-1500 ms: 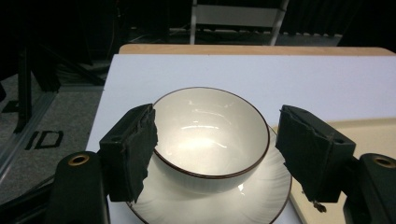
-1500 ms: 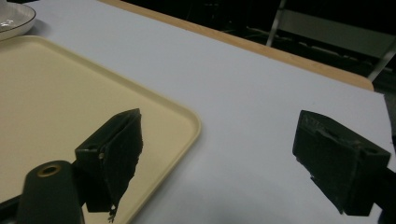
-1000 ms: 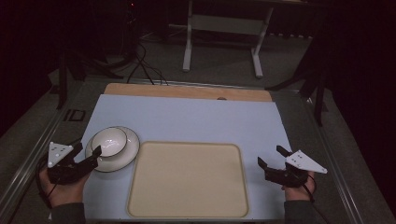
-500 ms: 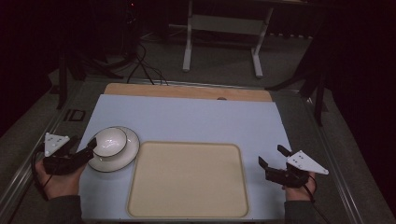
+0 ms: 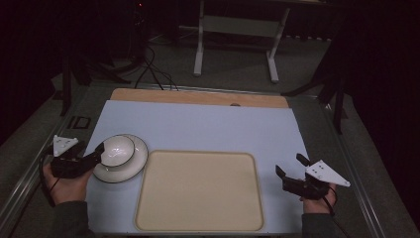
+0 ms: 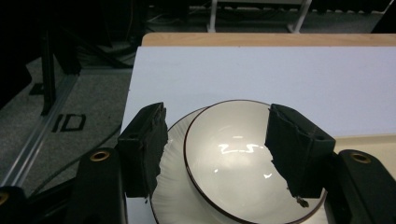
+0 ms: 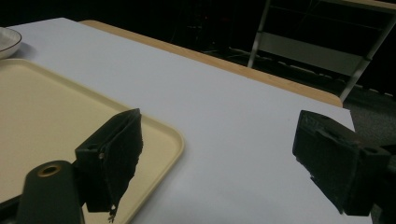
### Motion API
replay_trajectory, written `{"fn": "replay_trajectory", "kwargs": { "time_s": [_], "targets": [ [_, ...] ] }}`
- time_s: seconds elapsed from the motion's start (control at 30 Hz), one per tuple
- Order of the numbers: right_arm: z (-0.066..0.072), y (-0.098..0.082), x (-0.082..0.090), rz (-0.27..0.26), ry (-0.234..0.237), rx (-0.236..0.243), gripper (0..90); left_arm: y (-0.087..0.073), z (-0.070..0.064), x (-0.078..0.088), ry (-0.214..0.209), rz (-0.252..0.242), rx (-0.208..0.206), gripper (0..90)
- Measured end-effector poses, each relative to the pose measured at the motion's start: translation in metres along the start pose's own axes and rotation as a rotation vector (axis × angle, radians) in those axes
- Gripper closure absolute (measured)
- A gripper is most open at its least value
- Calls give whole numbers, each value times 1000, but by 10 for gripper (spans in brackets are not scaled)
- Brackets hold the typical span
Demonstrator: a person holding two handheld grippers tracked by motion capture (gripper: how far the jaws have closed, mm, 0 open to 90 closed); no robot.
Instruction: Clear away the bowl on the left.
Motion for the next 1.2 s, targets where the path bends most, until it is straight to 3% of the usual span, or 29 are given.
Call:
{"fn": "replay_trajectory", "kwargs": {
  "time_s": [0.6, 0.93, 1.03, 1.2],
  "targets": [
    [1, 1, 0, -8, 4, 0, 155, -14, 12, -22, 5, 50, 49, 406],
    [1, 2, 0, -9, 7, 4, 155, -23, 22, -35, 19, 88, 96, 413],
    [1, 1, -1, -4, 6, 4, 155, -27, 24, -40, 20, 118, 105, 447],
    [1, 1, 0, -6, 7, 3, 154, -36, 29, -46, 6, 154, 157, 514]
  ]
}}
Point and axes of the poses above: each handheld gripper's, and its own axes: x roughly backward along the jaws, y roughly out of its top, z roughly to its left, the point moved 7 cm from there along -x, roughly forward along the jaws, and after that the axes turned 15 degrees about -y, right-handed, at the moved point
